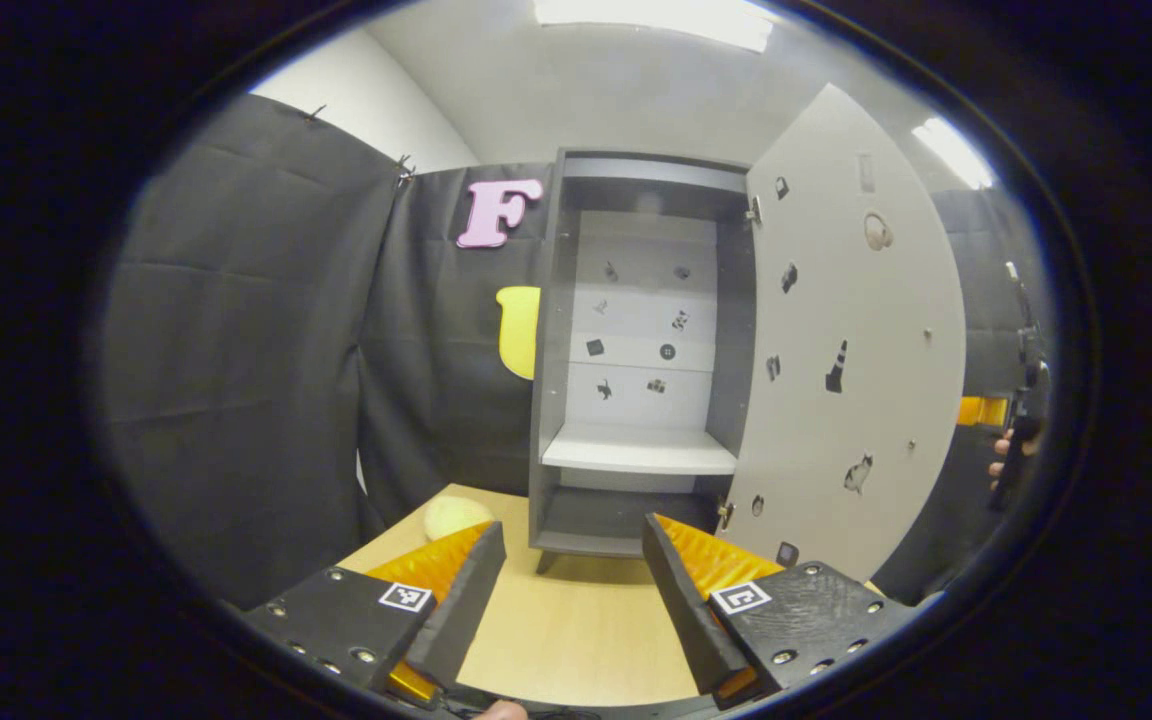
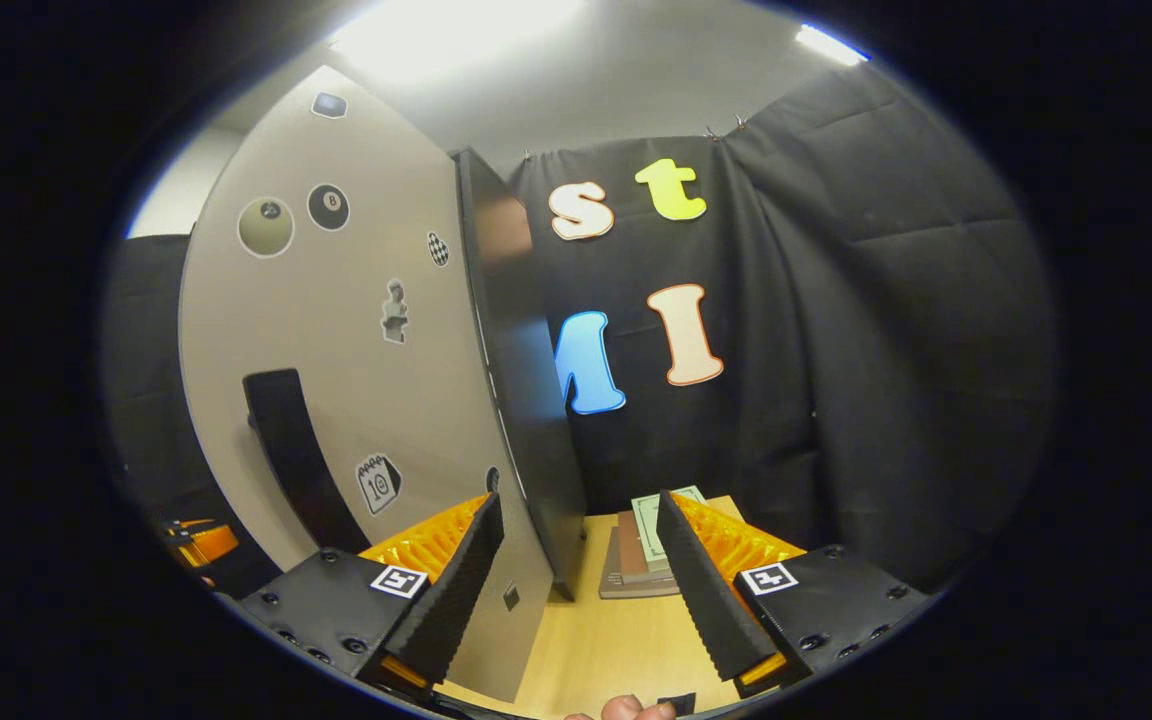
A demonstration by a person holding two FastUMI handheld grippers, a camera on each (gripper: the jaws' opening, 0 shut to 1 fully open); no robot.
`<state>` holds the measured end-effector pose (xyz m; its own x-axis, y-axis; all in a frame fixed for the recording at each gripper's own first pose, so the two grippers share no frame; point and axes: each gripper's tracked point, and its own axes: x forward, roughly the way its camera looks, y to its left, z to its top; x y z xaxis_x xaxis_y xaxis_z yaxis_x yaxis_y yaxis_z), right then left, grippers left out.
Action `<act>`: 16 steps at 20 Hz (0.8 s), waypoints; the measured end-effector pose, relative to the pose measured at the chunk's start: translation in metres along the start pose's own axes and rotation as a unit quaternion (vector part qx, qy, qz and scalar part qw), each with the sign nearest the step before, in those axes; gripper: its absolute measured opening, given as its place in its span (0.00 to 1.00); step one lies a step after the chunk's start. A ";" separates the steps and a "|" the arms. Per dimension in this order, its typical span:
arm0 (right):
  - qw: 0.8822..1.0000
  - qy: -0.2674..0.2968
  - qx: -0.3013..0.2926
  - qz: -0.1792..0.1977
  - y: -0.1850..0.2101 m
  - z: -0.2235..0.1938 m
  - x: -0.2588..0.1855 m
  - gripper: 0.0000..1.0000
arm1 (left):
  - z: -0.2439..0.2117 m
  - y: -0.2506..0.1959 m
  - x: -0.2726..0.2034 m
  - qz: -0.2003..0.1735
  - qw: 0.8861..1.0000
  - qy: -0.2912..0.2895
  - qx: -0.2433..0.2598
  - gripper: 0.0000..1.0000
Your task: Open the cabinet door with the right hand, grasp the bottle in the cabinet with the left hand and place it on the coaster, then close the cabinet door with the right hand.
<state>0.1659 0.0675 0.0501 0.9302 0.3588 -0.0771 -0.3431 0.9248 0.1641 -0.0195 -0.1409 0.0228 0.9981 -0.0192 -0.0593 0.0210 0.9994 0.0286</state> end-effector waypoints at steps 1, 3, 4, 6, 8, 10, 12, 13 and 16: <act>1.000 -0.003 -0.004 0.002 0.005 0.005 0.001 0.98 | 0.000 0.004 0.002 0.001 1.000 -0.001 -0.002 0.83; 1.000 -0.009 -0.009 -0.002 0.013 0.013 0.001 0.92 | 0.000 0.012 0.011 -0.003 1.000 -0.003 -0.018 0.83; 1.000 -0.012 -0.007 -0.003 0.019 0.018 0.002 0.98 | -0.001 0.016 0.017 -0.008 1.000 -0.004 -0.027 0.83; 1.000 -0.018 -0.002 0.000 0.036 0.025 0.004 0.98 | -0.002 0.029 0.033 -0.018 0.999 -0.002 -0.034 0.83; 1.000 -0.022 -0.010 -0.020 0.041 0.030 -0.005 0.98 | -0.003 0.046 0.049 -0.028 0.999 0.004 -0.029 0.83; 0.999 -0.027 -0.019 -0.042 0.041 0.032 -0.003 0.96 | 0.002 0.065 0.061 -0.033 0.999 0.003 -0.023 0.86; 0.997 -0.032 -0.031 -0.060 0.043 0.034 -0.005 0.96 | 0.003 0.081 0.070 -0.039 0.999 0.001 -0.026 0.83; 0.996 -0.033 -0.038 -0.068 0.045 0.034 -0.007 0.88 | 0.003 0.088 0.074 -0.042 0.999 0.001 -0.032 0.83; 0.996 -0.030 -0.040 -0.071 0.066 0.028 -0.005 0.96 | -0.002 0.107 0.087 -0.048 0.997 0.003 -0.056 0.86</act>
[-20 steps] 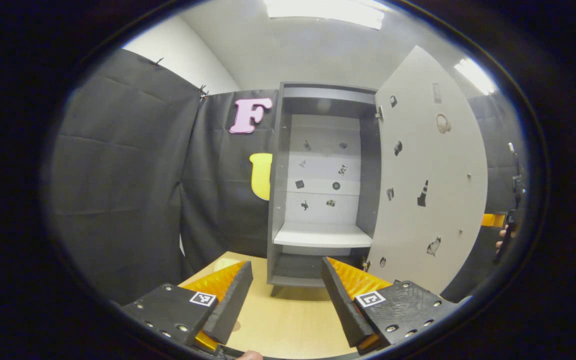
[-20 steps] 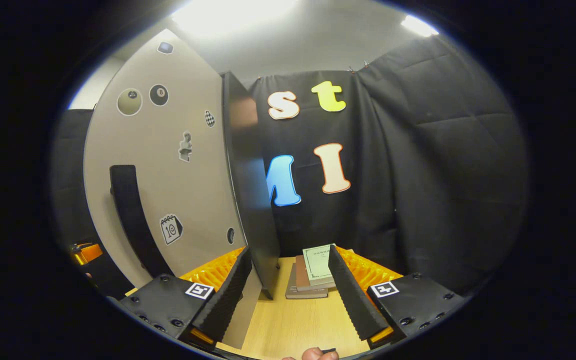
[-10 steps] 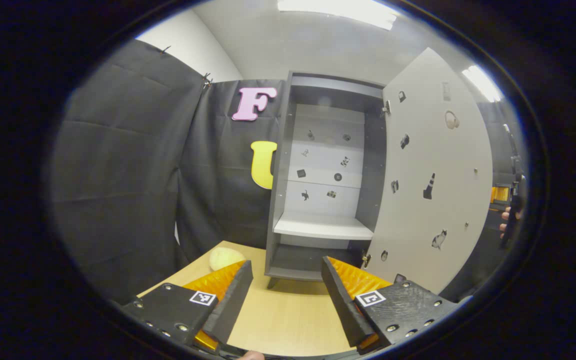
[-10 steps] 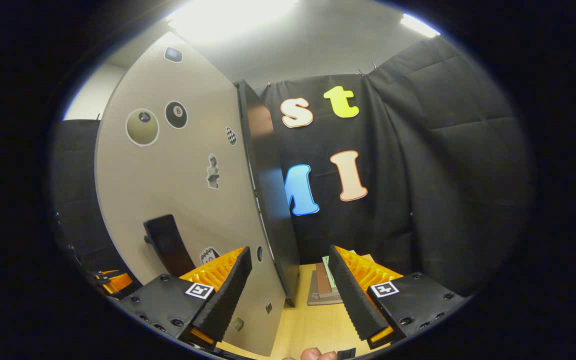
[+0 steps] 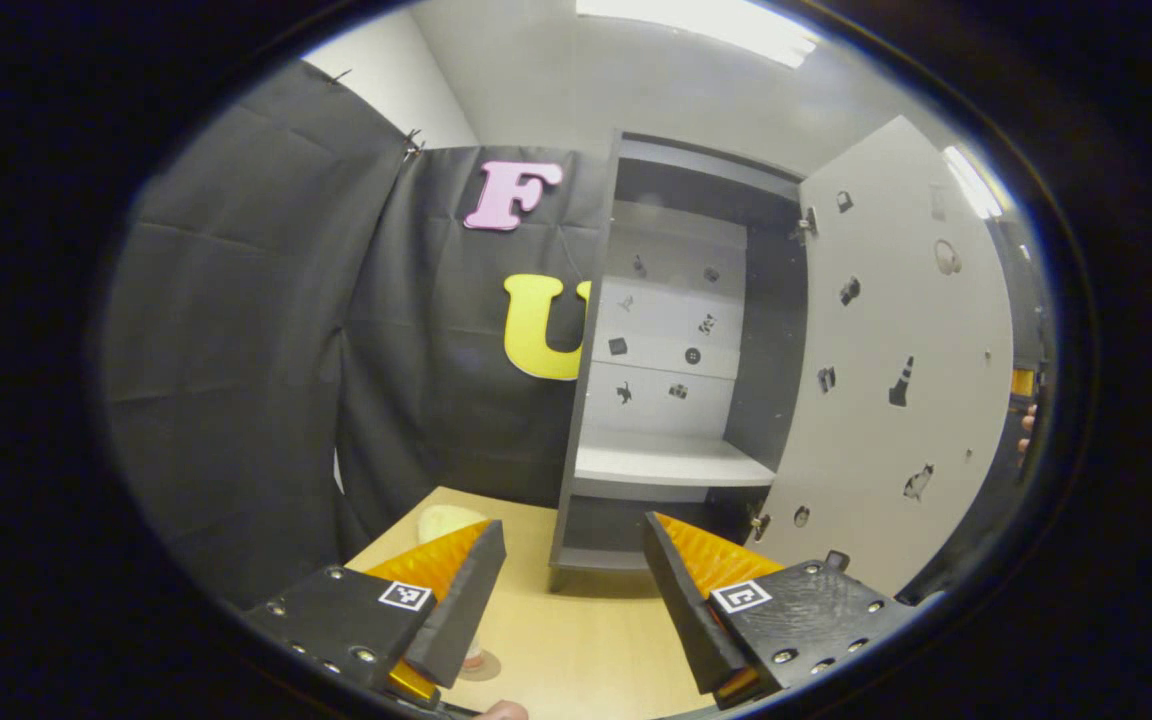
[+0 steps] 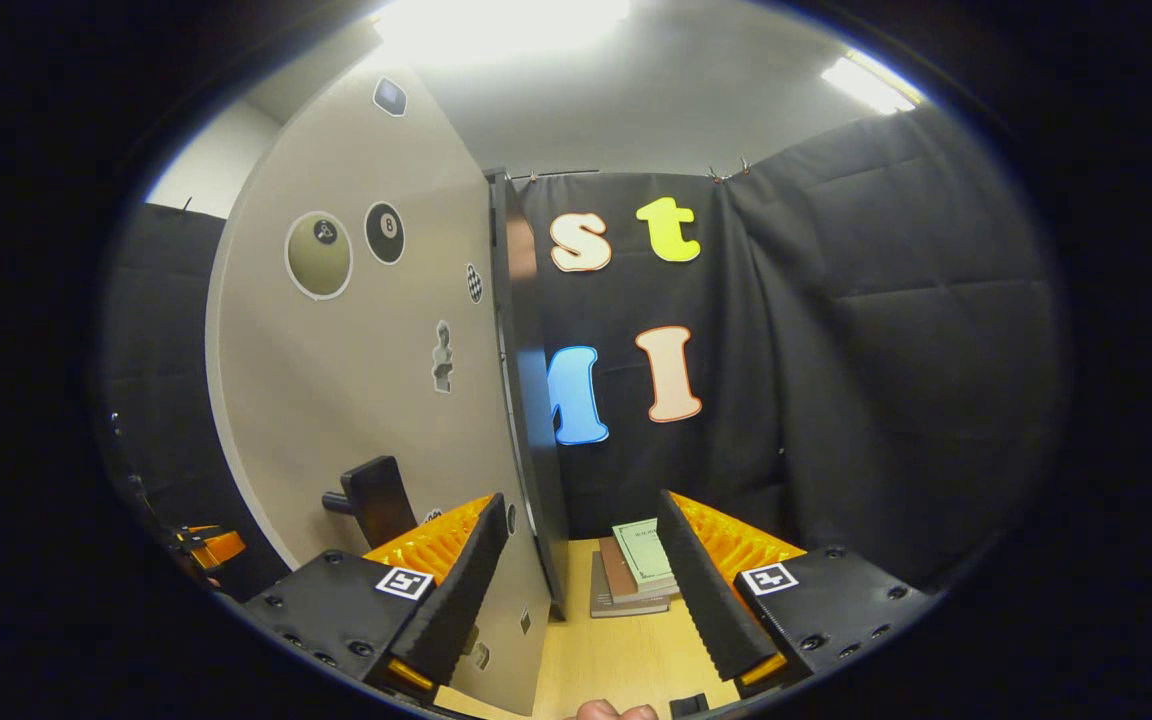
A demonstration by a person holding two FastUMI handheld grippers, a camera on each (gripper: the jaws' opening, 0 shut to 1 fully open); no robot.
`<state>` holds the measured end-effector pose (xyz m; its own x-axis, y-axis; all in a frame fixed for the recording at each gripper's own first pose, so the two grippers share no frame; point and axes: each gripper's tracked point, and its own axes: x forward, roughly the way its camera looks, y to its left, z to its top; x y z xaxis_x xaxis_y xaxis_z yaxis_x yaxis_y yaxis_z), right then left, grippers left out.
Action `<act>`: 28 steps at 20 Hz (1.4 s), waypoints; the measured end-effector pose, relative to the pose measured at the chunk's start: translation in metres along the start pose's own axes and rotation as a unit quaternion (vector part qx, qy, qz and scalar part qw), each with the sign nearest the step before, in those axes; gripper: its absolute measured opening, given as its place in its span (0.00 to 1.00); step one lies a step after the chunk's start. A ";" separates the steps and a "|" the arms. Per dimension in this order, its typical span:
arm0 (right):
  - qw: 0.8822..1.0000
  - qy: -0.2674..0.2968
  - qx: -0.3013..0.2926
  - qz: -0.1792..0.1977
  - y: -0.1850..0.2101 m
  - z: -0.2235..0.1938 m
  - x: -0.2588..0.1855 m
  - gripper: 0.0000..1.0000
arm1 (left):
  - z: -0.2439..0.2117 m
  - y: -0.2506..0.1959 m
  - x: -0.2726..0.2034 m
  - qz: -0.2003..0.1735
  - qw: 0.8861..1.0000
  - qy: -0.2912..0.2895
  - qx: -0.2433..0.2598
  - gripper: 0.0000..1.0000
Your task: Open the cabinet door with the right hand, grasp the bottle in the cabinet with the left hand and place it on the coaster, then close the cabinet door with the right hand.
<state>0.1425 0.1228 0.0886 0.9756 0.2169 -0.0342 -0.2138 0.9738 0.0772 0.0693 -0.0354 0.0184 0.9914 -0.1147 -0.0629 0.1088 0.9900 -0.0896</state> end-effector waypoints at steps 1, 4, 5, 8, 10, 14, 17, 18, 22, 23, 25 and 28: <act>1.000 0.001 0.001 0.006 0.012 -0.001 0.000 0.96 | -0.001 0.007 0.002 -0.001 1.000 0.000 -0.007 0.86; 1.000 -0.003 -0.006 0.028 0.051 -0.001 0.002 0.96 | -0.001 0.029 0.004 0.001 1.000 -0.005 -0.001 0.83; 0.999 -0.005 -0.008 0.032 0.063 -0.002 0.003 0.96 | 0.000 0.036 0.005 0.001 1.000 -0.007 0.004 0.83; 0.999 -0.006 -0.016 0.044 0.094 -0.004 0.008 0.89 | 0.000 0.052 0.006 -0.001 1.000 -0.006 0.005 0.83; 0.999 -0.005 -0.018 0.051 0.113 -0.007 0.011 0.89 | 0.002 0.060 0.006 -0.007 1.000 -0.006 0.004 0.83; 0.998 0.000 -0.006 0.065 0.148 -0.013 0.025 0.89 | 0.008 0.081 0.009 -0.012 1.000 -0.005 0.023 0.86; 0.996 0.017 -0.006 0.085 0.175 -0.025 0.038 0.89 | 0.015 0.094 0.012 -0.013 1.000 -0.008 0.021 0.86; 0.996 0.021 -0.009 0.091 0.184 -0.028 0.042 0.89 | 0.016 0.096 0.011 -0.011 1.000 -0.008 0.018 0.86; 0.993 0.012 -0.032 0.115 0.219 -0.025 0.059 0.98 | 0.013 0.118 0.002 0.000 1.000 -0.006 0.003 0.86; 0.992 0.011 -0.037 0.124 0.225 -0.025 0.064 0.98 | 0.012 0.123 0.000 0.004 1.000 -0.003 0.000 0.86; 0.990 0.008 -0.036 0.134 0.239 -0.025 0.073 0.98 | 0.007 0.134 -0.005 0.013 1.000 0.001 -0.004 0.86; 0.990 0.010 -0.019 0.139 0.242 -0.029 0.076 0.98 | 0.001 0.147 -0.011 0.023 1.000 0.008 -0.004 0.86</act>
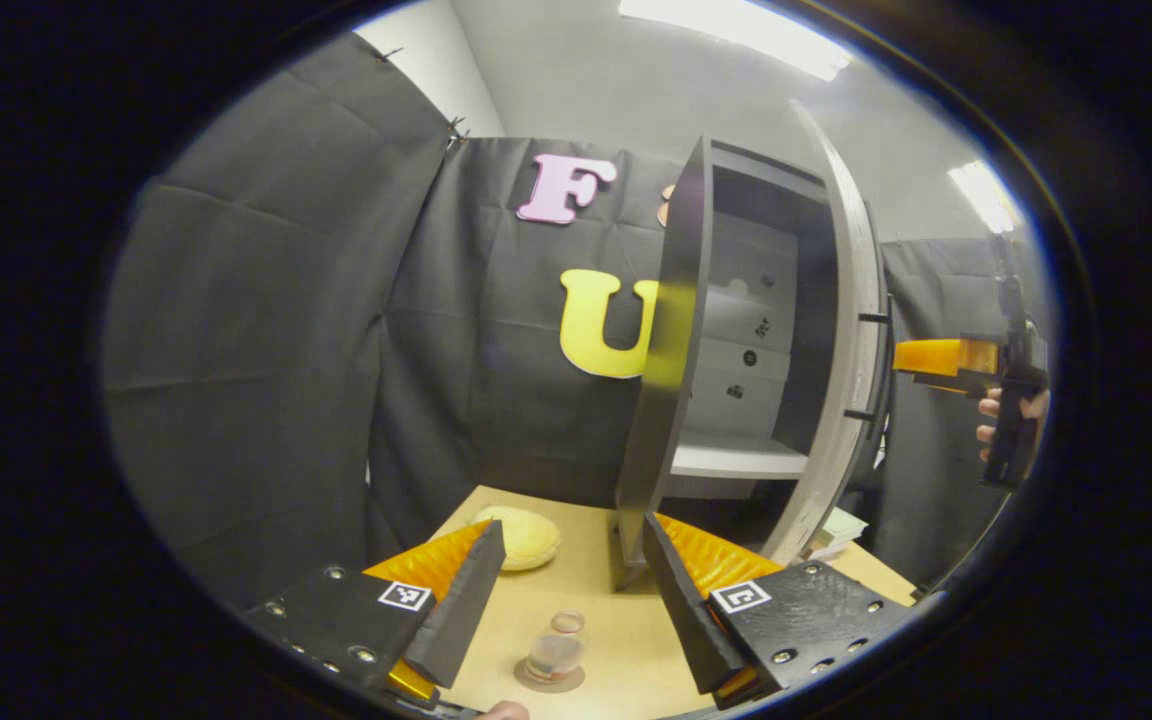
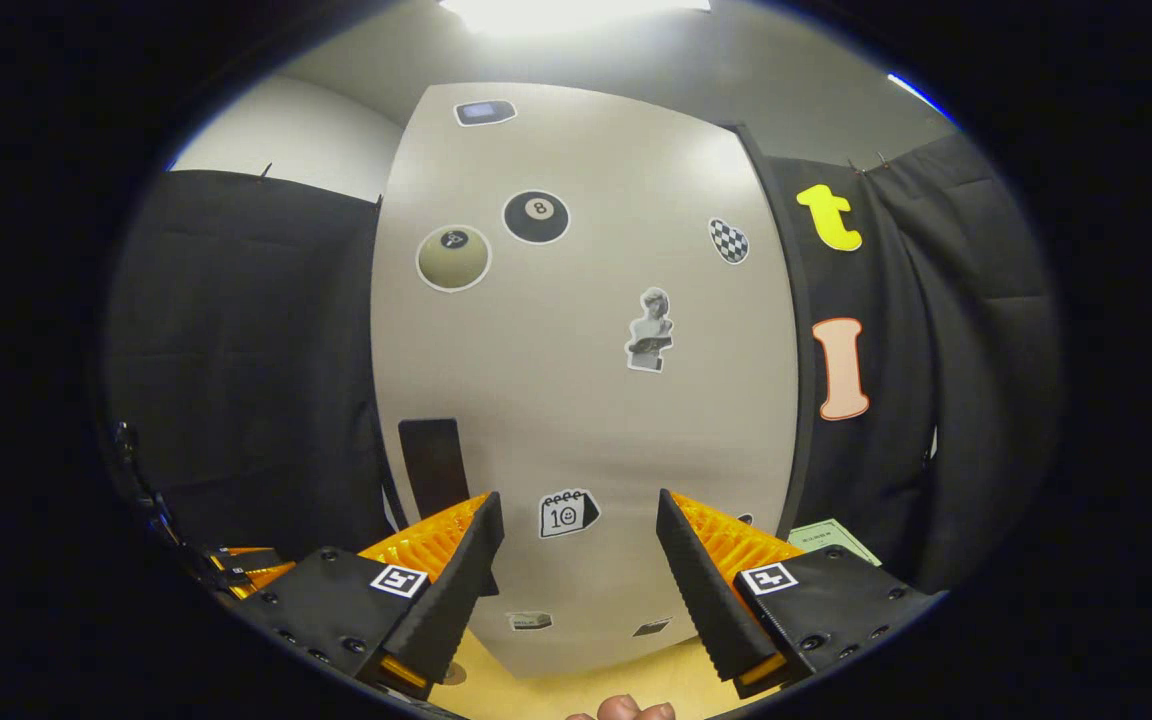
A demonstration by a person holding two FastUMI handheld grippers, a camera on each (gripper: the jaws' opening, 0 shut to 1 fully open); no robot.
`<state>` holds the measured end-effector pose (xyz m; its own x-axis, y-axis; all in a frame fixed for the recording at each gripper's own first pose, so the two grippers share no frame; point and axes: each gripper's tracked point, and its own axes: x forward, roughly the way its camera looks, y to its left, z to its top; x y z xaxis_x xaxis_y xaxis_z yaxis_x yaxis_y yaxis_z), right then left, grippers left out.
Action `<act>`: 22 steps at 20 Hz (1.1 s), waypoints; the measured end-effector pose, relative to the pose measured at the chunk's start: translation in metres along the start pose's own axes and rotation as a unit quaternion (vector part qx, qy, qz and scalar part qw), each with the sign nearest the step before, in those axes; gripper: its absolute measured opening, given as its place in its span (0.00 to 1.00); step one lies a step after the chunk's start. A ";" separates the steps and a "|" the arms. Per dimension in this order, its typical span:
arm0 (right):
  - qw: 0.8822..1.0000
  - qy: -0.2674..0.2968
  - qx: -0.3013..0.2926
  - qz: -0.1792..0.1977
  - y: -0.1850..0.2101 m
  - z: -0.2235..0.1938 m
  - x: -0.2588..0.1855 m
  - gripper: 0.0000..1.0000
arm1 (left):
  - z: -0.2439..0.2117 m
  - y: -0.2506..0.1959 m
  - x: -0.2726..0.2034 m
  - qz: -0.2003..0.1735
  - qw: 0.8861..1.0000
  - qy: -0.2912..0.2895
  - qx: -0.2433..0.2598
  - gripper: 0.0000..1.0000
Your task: Open the cabinet door with the right hand, grasp the bottle in the cabinet with the left hand and place it on the coaster, then close the cabinet door with the right hand.
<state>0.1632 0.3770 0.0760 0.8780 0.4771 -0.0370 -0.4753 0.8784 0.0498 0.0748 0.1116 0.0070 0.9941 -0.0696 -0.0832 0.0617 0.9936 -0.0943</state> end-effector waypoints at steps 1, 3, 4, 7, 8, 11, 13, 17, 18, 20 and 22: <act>1.000 0.002 0.005 -0.005 -0.005 -0.002 -0.001 0.98 | 0.000 0.001 0.004 0.000 1.000 0.002 -0.003 0.86; 1.000 0.012 0.006 -0.024 -0.021 -0.007 -0.008 0.98 | 0.005 -0.003 0.007 -0.010 1.000 0.001 -0.008 0.86; 0.999 0.015 0.005 -0.037 -0.032 -0.010 -0.013 0.98 | 0.008 -0.005 0.010 -0.016 1.000 -0.001 -0.009 0.86; 0.997 0.020 0.010 -0.069 -0.066 -0.015 -0.032 0.98 | 0.024 -0.029 0.026 -0.032 0.999 -0.006 -0.002 0.86; 0.997 0.018 0.011 -0.081 -0.081 -0.015 -0.038 0.98 | 0.030 -0.039 0.032 -0.033 0.999 -0.011 0.000 0.83; 0.994 0.017 0.024 -0.109 -0.127 -0.023 -0.056 0.98 | 0.038 -0.065 0.041 -0.025 1.000 -0.017 0.006 0.83; 0.993 0.012 0.027 -0.115 -0.153 -0.023 -0.066 0.98 | 0.050 -0.085 0.037 -0.018 0.999 -0.029 0.008 0.83; 0.993 0.015 0.025 -0.117 -0.201 -0.025 -0.077 0.98 | 0.063 -0.139 0.024 -0.014 0.999 -0.036 0.025 0.83; 0.993 0.013 0.028 -0.115 -0.210 -0.023 -0.079 0.98 | 0.065 -0.155 0.025 -0.010 0.999 -0.040 0.033 0.83; 0.994 0.007 0.037 -0.104 -0.225 -0.020 -0.085 0.98 | 0.067 -0.186 0.024 -0.007 0.998 -0.042 0.043 0.82; 0.995 0.002 0.037 -0.090 -0.241 -0.017 -0.086 0.98 | 0.070 -0.215 0.023 -0.005 0.998 -0.047 0.043 0.83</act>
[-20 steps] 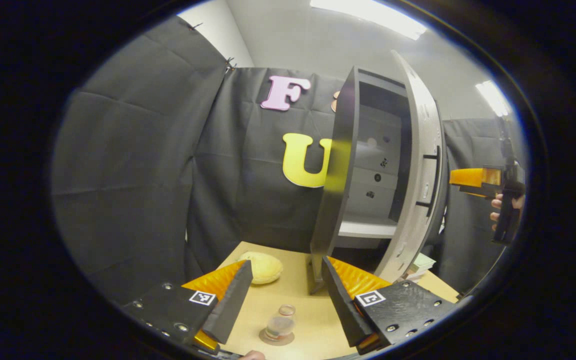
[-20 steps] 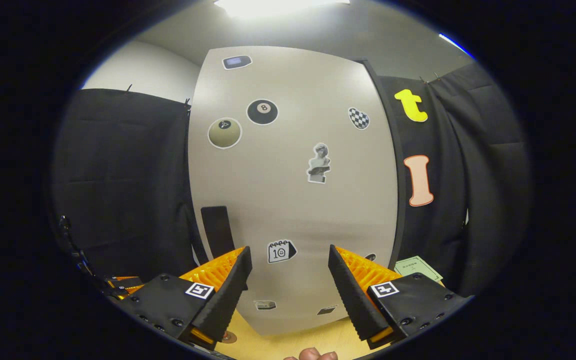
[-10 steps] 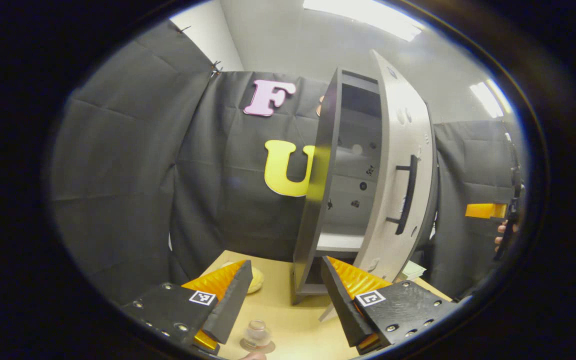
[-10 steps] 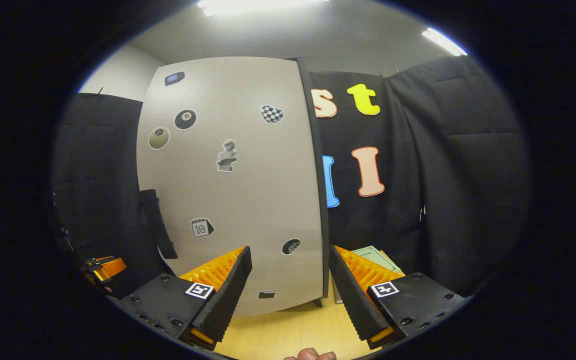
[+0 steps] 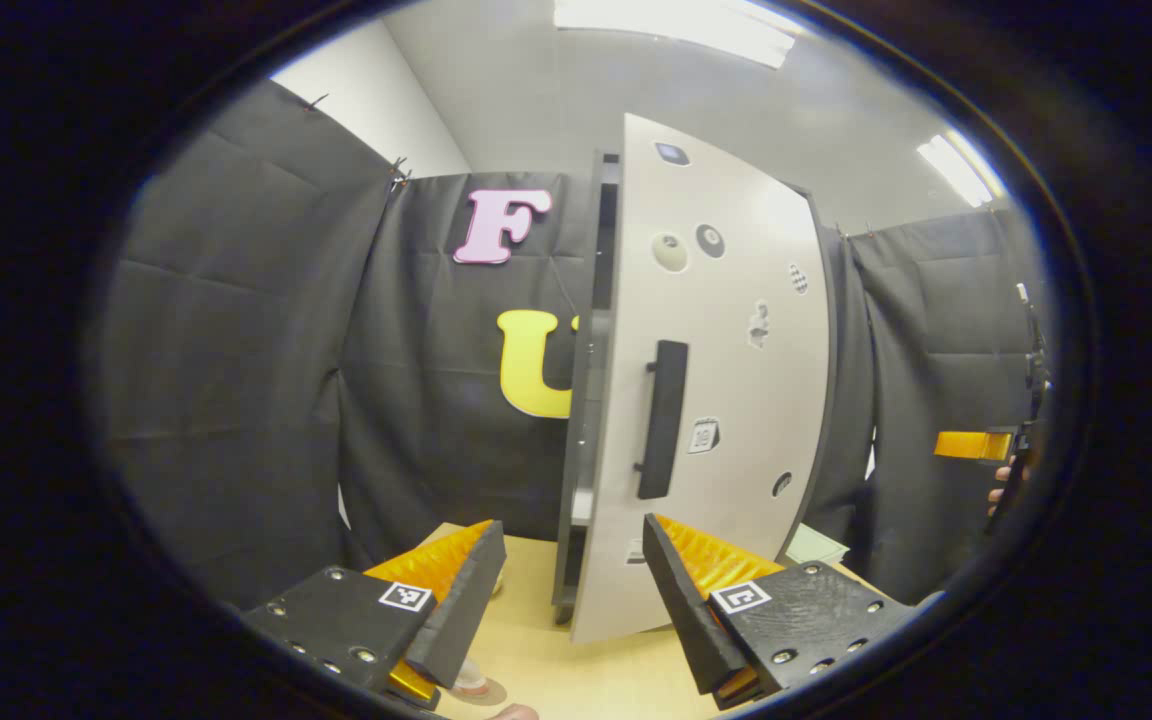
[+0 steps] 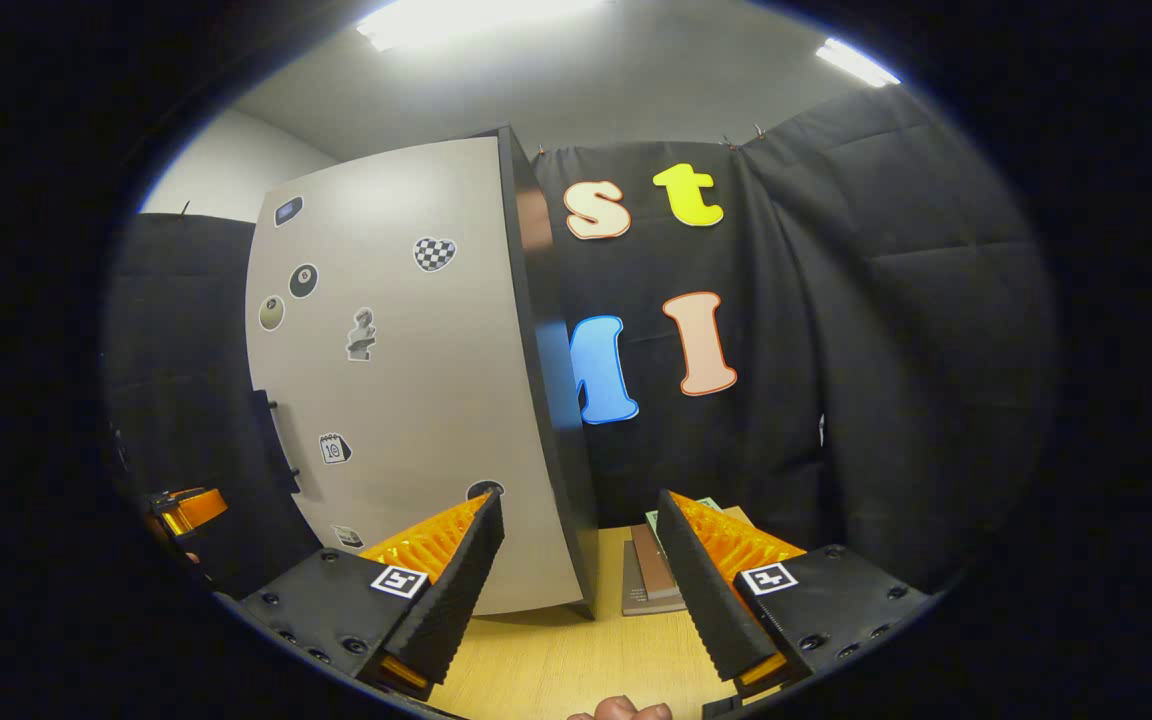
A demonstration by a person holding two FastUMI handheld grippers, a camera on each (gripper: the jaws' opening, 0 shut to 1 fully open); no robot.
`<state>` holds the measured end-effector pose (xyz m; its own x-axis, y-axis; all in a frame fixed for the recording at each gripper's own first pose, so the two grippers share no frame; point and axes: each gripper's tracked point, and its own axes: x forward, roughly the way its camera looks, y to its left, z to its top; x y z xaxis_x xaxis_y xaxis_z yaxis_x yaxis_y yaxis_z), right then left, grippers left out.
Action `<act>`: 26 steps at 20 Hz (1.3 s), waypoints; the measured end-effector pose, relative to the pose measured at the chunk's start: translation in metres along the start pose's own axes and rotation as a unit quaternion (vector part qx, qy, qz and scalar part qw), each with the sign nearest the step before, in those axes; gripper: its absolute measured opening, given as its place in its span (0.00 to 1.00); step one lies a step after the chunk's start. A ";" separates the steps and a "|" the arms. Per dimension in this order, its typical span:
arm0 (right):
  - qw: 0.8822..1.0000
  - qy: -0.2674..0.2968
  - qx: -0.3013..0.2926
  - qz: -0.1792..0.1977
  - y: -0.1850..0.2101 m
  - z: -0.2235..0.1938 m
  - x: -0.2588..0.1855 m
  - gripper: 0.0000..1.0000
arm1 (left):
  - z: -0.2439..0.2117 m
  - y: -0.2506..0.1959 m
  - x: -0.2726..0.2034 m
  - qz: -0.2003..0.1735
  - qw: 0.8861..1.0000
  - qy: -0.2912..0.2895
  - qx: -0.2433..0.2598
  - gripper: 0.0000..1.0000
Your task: Open the cabinet door with the right hand, grasp the bottle in the cabinet with the left hand and place it on the coaster, then close the cabinet door with the right hand.
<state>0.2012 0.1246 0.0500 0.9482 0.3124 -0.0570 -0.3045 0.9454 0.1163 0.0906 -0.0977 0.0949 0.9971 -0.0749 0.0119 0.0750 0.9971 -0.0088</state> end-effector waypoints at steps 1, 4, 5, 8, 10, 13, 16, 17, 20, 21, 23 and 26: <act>1.000 -0.002 -0.002 0.006 -0.008 0.001 0.003 0.98 | 0.002 -0.014 0.000 -0.001 1.000 -0.001 -0.001 0.83; 1.000 -0.009 -0.005 0.022 -0.028 0.006 0.007 0.98 | 0.004 -0.045 0.000 -0.002 1.000 -0.010 -0.011 0.83; 1.000 -0.012 -0.005 0.023 -0.035 0.008 0.008 0.98 | 0.007 -0.053 0.002 -0.005 1.000 -0.014 -0.008 0.83; 1.000 -0.015 0.001 0.008 -0.052 0.012 0.009 0.98 | 0.013 -0.076 0.007 -0.024 0.999 -0.020 -0.006 0.83; 1.000 -0.021 0.011 0.006 -0.053 0.016 0.010 0.98 | 0.015 -0.080 0.008 -0.025 0.999 -0.023 -0.022 0.83; 1.000 -0.023 -0.002 0.003 -0.050 0.014 0.010 0.98 | 0.024 -0.078 0.005 -0.031 0.999 -0.027 -0.012 0.82; 1.000 -0.019 -0.024 -0.002 -0.041 0.004 0.004 0.98 | 0.027 -0.080 0.008 -0.040 0.999 -0.026 0.006 0.83; 0.999 -0.016 -0.028 0.000 -0.036 -0.001 0.002 0.98 | 0.027 -0.077 0.008 -0.039 0.999 -0.027 0.004 0.86; 0.999 -0.012 -0.033 -0.010 -0.027 -0.014 -0.002 0.98 | 0.014 -0.062 0.005 -0.026 0.999 -0.024 -0.009 0.88; 0.999 -0.005 -0.032 -0.012 -0.023 -0.022 -0.002 0.98 | 0.011 -0.056 0.005 -0.025 0.999 -0.023 -0.008 0.86; 0.999 0.008 -0.028 -0.017 -0.014 -0.036 -0.007 0.98 | 0.001 -0.048 0.005 -0.028 0.999 -0.018 -0.001 0.85; 0.999 0.018 -0.031 -0.033 -0.007 -0.055 -0.015 0.98 | -0.010 -0.038 0.001 -0.030 0.999 -0.016 0.002 0.82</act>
<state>0.1847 0.1183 -0.0041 0.9631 0.2504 -0.0990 -0.2466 0.9679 0.0489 0.0891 -0.1360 0.0854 0.9900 -0.1336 0.0445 0.1339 0.9910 -0.0034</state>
